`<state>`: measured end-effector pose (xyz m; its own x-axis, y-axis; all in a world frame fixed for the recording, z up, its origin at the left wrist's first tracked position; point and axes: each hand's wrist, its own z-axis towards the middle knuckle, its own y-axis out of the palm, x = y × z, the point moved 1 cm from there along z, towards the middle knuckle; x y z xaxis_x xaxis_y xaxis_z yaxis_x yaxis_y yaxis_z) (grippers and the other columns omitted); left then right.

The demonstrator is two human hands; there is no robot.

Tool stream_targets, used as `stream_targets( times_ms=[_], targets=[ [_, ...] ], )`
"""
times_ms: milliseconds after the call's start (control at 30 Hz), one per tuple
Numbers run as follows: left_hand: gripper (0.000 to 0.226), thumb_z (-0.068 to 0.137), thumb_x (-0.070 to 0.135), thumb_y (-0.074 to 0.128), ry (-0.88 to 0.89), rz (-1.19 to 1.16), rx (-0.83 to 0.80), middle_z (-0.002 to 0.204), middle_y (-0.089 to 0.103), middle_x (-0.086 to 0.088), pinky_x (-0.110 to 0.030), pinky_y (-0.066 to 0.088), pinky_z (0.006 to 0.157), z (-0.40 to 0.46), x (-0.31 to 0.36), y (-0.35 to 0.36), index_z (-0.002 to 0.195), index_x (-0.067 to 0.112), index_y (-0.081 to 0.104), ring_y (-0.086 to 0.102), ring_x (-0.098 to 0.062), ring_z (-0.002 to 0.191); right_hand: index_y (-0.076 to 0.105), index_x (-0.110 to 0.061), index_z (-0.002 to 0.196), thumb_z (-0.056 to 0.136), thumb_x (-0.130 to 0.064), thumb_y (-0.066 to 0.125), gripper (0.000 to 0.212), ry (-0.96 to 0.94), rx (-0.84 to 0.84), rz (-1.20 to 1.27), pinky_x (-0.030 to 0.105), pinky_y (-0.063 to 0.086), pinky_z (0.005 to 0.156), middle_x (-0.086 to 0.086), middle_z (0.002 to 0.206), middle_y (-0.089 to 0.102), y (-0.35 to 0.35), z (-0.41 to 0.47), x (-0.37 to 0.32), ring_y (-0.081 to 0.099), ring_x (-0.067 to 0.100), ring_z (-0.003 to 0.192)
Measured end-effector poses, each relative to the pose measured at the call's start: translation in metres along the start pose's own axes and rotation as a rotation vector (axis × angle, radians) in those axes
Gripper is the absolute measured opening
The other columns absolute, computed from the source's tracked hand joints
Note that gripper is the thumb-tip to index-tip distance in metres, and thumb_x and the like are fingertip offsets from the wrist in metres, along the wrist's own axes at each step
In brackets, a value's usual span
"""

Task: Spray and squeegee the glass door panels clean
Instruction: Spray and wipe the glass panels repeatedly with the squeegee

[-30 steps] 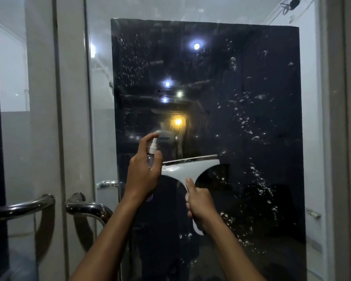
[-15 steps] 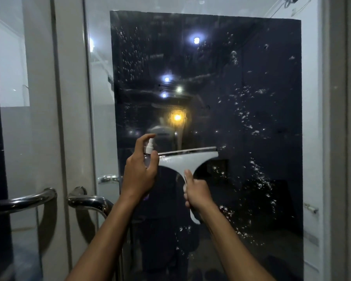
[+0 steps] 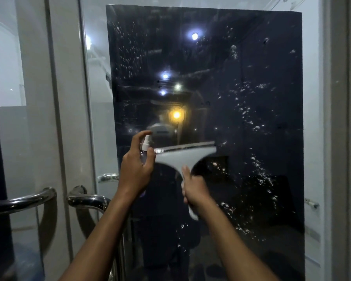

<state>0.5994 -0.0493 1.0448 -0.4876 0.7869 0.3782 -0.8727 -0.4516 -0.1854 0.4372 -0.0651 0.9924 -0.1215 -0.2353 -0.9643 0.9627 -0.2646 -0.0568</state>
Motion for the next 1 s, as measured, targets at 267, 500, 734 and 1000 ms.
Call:
stream_targets(
  times_ms=[267,500,734,1000],
  targets=[
    [0.038,0.102,0.021,0.052,0.028,0.006,0.017,0.089,0.066,0.01,-0.042,0.057,0.06,0.021,0.007,0.0,0.135,0.037,0.045,0.064,-0.013,0.065,0.052,-0.011,0.065,0.104,-0.047,0.041,0.054,-0.133,0.022,0.049,0.017,0.035,0.037,0.003,0.052,0.049,-0.005,0.027,-0.084,0.042,0.008,0.029],
    [0.038,0.102,0.019,0.053,0.031,-0.018,0.024,0.091,0.067,0.007,-0.043,0.058,0.063,0.021,0.01,0.004,0.135,0.037,0.045,0.066,-0.014,0.069,0.053,-0.012,0.064,0.102,-0.053,0.04,0.057,-0.117,0.004,0.004,0.023,0.039,0.043,0.005,0.053,0.05,0.002,0.026,-0.051,0.045,0.012,0.034],
    [0.039,0.101,0.019,0.052,0.027,0.0,0.01,0.092,0.067,0.006,-0.046,0.057,0.062,0.024,0.006,0.004,0.135,0.037,0.045,0.064,-0.017,0.066,0.052,-0.014,0.061,0.102,-0.049,0.042,0.055,-0.058,-0.074,0.01,0.024,0.037,0.042,0.0,0.048,0.046,0.006,0.007,-0.024,0.042,0.01,0.034],
    [0.038,0.101,0.017,0.053,0.037,-0.023,0.051,0.079,0.065,0.006,-0.036,0.052,0.053,0.022,-0.001,0.002,0.135,0.035,0.047,0.062,-0.011,0.059,0.05,-0.014,0.074,0.102,-0.051,0.04,0.048,-0.068,-0.085,0.087,0.019,0.034,0.037,0.002,0.056,0.044,0.026,0.021,-0.047,0.04,0.008,0.034]
  ],
)
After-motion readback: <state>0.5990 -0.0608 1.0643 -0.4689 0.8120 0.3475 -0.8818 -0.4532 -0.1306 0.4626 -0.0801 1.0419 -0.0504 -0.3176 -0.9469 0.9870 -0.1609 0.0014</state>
